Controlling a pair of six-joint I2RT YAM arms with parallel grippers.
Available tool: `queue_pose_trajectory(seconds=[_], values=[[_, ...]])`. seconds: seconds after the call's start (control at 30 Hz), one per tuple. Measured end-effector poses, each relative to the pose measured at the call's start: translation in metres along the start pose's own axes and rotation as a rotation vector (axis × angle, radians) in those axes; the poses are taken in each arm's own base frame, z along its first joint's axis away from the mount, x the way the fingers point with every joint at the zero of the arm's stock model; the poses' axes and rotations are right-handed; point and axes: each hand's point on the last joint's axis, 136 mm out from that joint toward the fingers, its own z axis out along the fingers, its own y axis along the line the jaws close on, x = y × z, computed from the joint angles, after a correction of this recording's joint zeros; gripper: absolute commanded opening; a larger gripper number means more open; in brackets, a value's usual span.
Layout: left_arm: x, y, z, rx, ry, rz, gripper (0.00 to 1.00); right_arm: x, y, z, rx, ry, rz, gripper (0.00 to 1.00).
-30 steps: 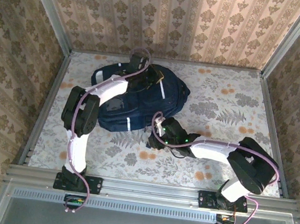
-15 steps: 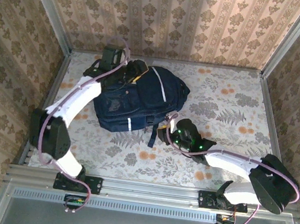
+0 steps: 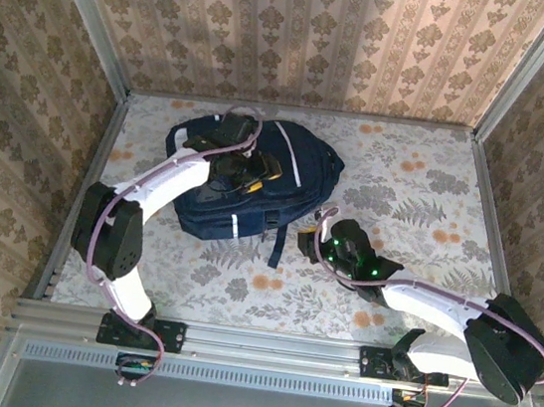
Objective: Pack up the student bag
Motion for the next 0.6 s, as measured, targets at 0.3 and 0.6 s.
queue_pose_trajectory(seconds=[0.3,0.6], values=[[-0.002,0.009,0.001,-0.043,-0.015,-0.016,0.56,0.007,-0.011,-0.003,0.026,0.003,0.027,0.32],[-0.002,0.018,-0.008,-0.064,-0.03,-0.029,0.56,0.009,-0.015,-0.003,0.038,0.006,0.041,0.32]])
